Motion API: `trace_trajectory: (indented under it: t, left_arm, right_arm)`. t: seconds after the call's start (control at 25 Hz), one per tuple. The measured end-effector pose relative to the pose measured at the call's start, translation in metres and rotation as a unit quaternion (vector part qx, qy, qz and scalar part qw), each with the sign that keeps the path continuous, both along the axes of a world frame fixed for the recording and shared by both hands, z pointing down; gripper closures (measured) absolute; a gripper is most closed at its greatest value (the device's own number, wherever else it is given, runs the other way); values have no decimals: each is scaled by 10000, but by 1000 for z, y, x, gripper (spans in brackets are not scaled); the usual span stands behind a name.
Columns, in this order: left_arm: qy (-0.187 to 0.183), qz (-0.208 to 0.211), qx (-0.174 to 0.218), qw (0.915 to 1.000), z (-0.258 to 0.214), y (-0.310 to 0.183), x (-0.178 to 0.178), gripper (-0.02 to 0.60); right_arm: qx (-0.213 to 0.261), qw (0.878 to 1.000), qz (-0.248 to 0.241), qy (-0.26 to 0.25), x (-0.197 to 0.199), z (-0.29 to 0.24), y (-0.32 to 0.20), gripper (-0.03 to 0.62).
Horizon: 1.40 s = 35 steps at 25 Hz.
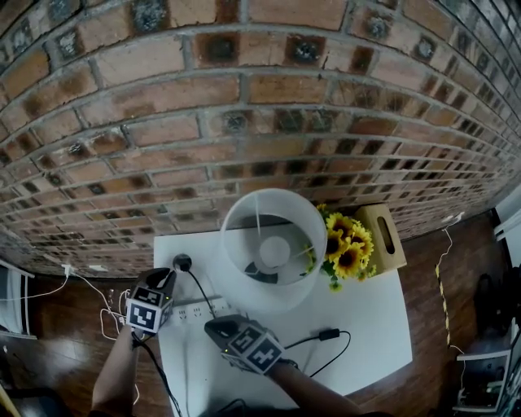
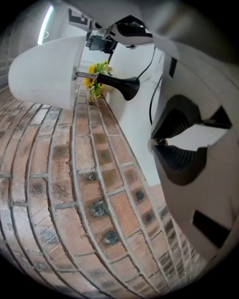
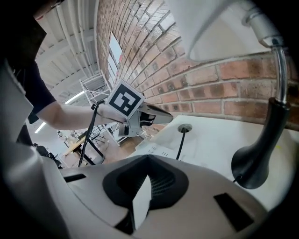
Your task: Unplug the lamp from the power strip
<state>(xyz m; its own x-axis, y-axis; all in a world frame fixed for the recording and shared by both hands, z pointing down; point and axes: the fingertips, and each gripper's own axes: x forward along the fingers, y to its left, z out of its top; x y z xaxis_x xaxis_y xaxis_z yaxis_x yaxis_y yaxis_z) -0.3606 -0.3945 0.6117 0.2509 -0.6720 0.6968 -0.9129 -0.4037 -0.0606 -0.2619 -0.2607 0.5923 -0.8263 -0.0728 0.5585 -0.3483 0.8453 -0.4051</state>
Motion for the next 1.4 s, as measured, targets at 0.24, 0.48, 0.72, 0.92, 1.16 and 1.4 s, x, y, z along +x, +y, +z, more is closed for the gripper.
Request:
trace_trajectory:
  t: [0.24, 0.48, 0.72, 0.92, 1.16, 1.4]
  left_arm:
    - [262, -200, 54, 9994, -14, 16, -9, 568]
    - [578, -425, 162, 9973, -38, 34, -7, 568]
    - [845, -680, 273, 9937, -62, 57, -7, 568]
    - [917, -692, 446, 9924, -83, 78, -4, 568]
    - [1028, -665, 671, 9902, -110, 103, 1, 568]
    - [1057, -376, 959, 9890, -140, 123, 20, 568]
  right_arm:
    - [149, 9999, -15, -23, 1, -15, 11, 591]
    - [242, 9995, -156, -126, 3, -32, 31, 591]
    - [363, 9978, -328, -448, 0, -43, 53, 592]
    - [416, 9977, -239, -482, 5, -57, 62, 592]
    - [668, 9964, -52, -511, 6, -81, 63, 592]
    - [993, 9928, 100, -664, 1, -113, 64, 591]
